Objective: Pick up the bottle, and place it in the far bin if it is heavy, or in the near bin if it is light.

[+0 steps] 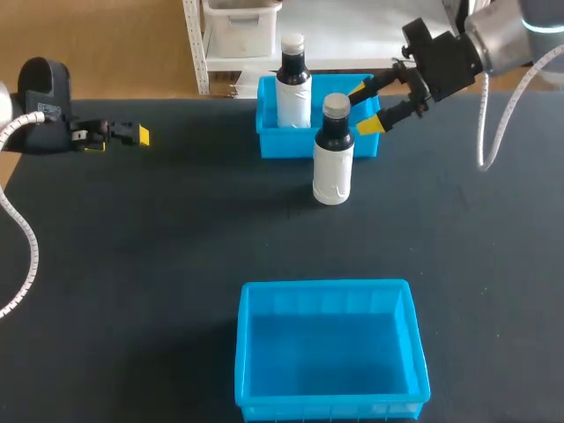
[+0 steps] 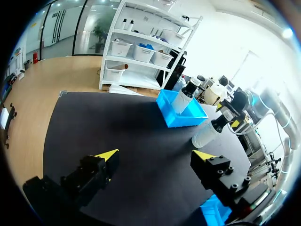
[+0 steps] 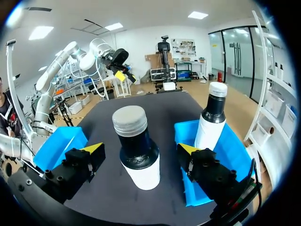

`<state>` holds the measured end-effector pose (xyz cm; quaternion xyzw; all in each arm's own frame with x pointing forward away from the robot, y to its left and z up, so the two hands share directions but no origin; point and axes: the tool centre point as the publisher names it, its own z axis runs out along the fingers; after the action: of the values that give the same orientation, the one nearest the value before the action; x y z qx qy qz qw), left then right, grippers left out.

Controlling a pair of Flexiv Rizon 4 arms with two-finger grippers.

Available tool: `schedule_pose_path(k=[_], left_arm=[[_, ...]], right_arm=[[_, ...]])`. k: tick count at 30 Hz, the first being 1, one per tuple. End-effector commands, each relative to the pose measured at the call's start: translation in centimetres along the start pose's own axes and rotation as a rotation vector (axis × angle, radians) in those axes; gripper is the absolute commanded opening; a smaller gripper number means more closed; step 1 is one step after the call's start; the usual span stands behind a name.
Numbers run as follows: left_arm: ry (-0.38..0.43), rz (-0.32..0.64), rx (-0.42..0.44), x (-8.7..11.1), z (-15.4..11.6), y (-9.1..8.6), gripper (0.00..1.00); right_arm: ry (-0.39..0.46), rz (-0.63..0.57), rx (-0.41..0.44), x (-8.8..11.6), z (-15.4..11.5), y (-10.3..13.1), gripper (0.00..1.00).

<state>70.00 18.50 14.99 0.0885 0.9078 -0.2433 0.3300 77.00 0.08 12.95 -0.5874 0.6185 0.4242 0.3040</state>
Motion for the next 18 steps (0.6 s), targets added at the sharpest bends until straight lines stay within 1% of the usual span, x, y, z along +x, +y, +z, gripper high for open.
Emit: schedule_pose_path(k=[1,12,18], left_arm=[[0.0,0.0,0.0,0.0,0.0,0.0,1.0],[0.0,0.0,0.0,0.0,0.0,0.0,1.0],[0.0,0.0,0.0,0.0,0.0,0.0,1.0]], right_arm=[[-0.003,-0.002,0.048,0.0,0.6,0.7,1.0],[0.002,-0.004,0.025,-0.7,2.8,1.2,1.0],[0.006,0.003,0.008,-0.6,3.9,1.1,1.0]])
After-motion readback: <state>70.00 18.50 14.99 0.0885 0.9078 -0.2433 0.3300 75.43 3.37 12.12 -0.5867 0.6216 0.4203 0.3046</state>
